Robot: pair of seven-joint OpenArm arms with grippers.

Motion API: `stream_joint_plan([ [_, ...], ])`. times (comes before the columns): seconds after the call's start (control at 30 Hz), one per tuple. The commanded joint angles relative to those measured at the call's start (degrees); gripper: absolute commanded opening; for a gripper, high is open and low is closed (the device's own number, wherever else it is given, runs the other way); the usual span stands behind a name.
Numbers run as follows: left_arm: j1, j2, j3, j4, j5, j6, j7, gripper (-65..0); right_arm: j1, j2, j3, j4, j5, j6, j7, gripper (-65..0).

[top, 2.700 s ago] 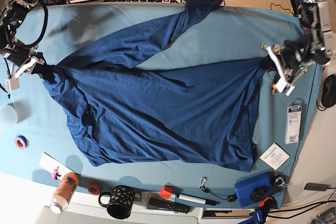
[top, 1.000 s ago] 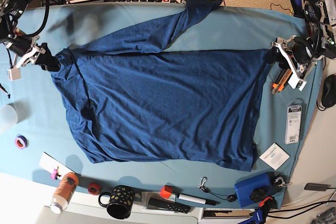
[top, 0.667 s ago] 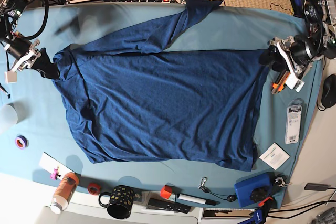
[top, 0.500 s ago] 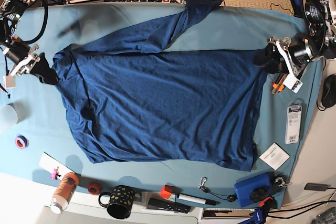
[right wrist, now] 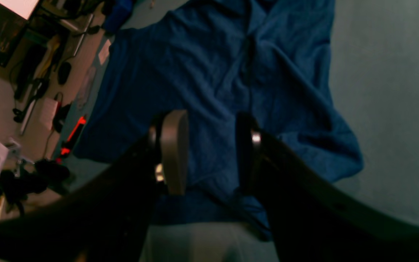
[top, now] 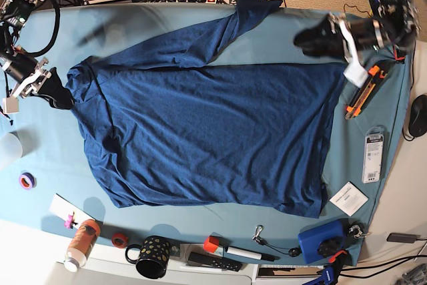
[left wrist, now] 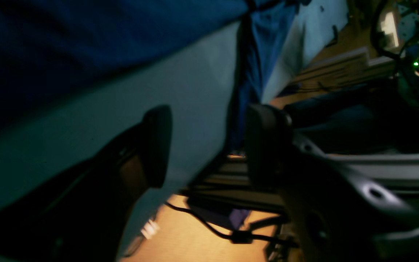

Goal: Layout the t-shirt on the table in an organized manner, then fold the t-shirt properly
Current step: 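Lower the shirt edge onto the table and open the left gripper, then release the shirt corner and raise the right gripper away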

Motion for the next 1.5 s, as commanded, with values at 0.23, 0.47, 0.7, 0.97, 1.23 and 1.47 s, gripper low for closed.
stream_joint_plan([
  [0.23,2.4,3.2,-0.4,0.9,-1.6,-0.3,-0.5,-34.4,-3.7,-1.3,0.3,1.0,1.9,0.3,1.0,-42.1],
  [0.47,2.5,3.4,-0.4,0.9,-1.6,-0.3,-0.5,-34.4,-6.8,-8.2,0.3,1.0,1.9,0.3,1.0,-39.2],
  [0.7,2.5,3.4,-0.4,0.9,-1.6,-0.3,-0.5,-34.4,-9.9,-15.6,0.5,1.0,1.9,0.3,1.0,-39.2],
  [0.97,2.5,3.4,-0.4,0.9,-1.6,-0.3,-0.5,-34.4,-13.6,-18.7,6.1,1.1,1.9,0.3,1.0,-39.3],
  [1.23,2.5,3.4,-0.4,0.9,-1.6,-0.3,-0.5,-34.4,-13.2,-18.6,19.6,1.0,1.9,0.3,1.0,-39.3],
  [1.47,2.5,3.4,-0.4,0.9,-1.6,-0.3,-0.5,-34.4,-9.1,-18.2,22.4,1.0,1.8,0.3,1.0,-39.3],
])
